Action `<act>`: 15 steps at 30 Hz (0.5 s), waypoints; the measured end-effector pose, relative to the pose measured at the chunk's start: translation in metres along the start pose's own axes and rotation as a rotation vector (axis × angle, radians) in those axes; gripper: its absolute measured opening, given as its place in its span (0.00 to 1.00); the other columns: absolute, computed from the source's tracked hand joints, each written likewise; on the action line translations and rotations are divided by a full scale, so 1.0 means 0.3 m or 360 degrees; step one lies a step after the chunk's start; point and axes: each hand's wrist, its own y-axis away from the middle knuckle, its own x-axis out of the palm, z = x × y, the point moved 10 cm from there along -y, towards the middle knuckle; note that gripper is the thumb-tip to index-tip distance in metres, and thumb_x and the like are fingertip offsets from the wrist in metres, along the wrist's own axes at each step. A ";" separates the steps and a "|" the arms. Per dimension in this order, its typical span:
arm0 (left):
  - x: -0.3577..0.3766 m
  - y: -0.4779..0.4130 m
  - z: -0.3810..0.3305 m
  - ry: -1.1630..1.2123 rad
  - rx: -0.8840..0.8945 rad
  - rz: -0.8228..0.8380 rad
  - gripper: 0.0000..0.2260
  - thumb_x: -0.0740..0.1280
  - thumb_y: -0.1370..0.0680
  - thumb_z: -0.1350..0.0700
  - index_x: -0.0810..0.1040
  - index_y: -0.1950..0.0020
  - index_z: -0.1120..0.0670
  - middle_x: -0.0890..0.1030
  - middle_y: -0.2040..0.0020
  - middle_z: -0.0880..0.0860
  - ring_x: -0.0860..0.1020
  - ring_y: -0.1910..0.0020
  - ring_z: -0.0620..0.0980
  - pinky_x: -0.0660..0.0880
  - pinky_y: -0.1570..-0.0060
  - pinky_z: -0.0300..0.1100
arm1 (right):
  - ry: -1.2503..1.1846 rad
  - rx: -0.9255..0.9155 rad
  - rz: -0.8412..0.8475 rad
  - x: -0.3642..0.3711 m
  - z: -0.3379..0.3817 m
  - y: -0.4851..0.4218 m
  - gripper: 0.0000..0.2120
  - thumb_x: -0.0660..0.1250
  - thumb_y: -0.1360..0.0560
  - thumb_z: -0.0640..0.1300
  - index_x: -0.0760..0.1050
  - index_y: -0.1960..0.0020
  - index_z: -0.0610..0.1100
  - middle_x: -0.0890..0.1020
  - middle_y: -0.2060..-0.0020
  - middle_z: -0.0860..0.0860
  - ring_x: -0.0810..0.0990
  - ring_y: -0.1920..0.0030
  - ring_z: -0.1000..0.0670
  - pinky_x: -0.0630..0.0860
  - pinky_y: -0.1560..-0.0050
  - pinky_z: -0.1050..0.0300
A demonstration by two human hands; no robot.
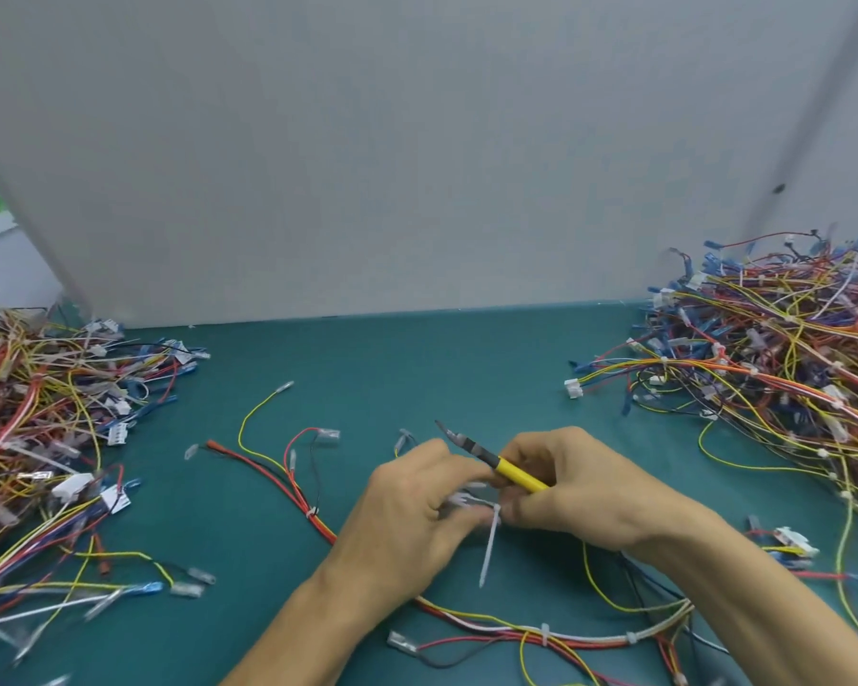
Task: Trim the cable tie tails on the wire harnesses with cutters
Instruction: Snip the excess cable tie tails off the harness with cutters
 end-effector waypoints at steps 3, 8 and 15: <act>0.013 0.005 0.005 0.0020 -0.0019 0.0069 0.03 0.74 0.29 0.55 0.84 0.55 0.49 0.71 0.59 0.44 0.71 0.64 0.40 0.65 0.64 0.27 | -0.0038 0.0034 0.0019 0.011 -0.003 -0.001 0.06 0.74 0.32 0.39 0.79 0.59 0.47 0.81 0.67 0.53 0.75 0.67 0.56 0.71 0.60 0.60; 0.066 0.020 0.012 -0.0079 -0.0039 0.0290 0.04 0.70 0.26 0.50 0.81 0.57 0.49 0.77 0.58 0.45 0.75 0.60 0.42 0.74 0.59 0.44 | 0.0116 0.0061 -0.0092 -0.028 -0.003 0.003 0.06 0.72 0.31 0.41 0.79 0.56 0.47 0.82 0.65 0.50 0.76 0.66 0.56 0.73 0.58 0.56; 0.080 0.017 0.066 0.0160 -0.0288 0.0317 0.09 0.63 0.24 0.48 0.78 0.61 0.48 0.78 0.60 0.46 0.75 0.60 0.41 0.72 0.56 0.37 | 0.1039 -0.0060 -0.0273 -0.171 0.046 0.058 0.05 0.68 0.31 0.48 0.72 0.62 0.55 0.77 0.69 0.55 0.73 0.66 0.54 0.70 0.63 0.58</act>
